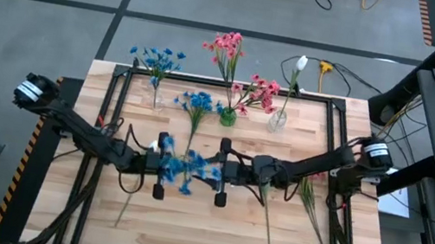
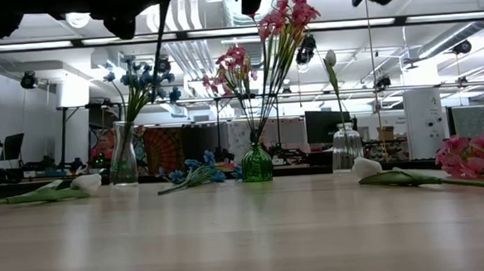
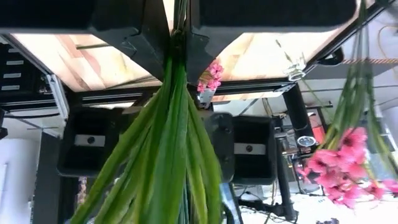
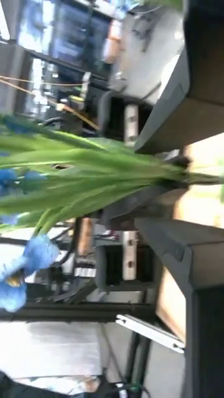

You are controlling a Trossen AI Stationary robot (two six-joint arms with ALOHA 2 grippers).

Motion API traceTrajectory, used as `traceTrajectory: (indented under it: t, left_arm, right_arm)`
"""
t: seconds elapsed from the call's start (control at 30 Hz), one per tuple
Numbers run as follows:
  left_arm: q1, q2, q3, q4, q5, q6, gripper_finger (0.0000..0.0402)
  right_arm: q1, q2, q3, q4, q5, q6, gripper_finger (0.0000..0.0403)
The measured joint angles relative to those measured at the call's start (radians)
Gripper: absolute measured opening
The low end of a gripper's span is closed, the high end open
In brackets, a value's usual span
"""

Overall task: Sort flowers into vase by color
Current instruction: Put the bottom blue flowers into the left transparent vase

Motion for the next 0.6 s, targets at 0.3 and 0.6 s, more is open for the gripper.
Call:
traceTrajectory:
  t: [0.3,0.6]
  left_arm:
    - [-0.002,-0.268,-0.066,-0.126,-0.246,0.028,0.0009]
    - [0.016,-0.478,-0.058,-0.185,-0.693,0.245,0.0009]
  right_arm:
    - [0.000,-0.154,-0.001,-0.406,0.062,0.081,0.0210]
    - [-0.001,-0.173,-0.018,-0.557,0.177,0.125,0.0208]
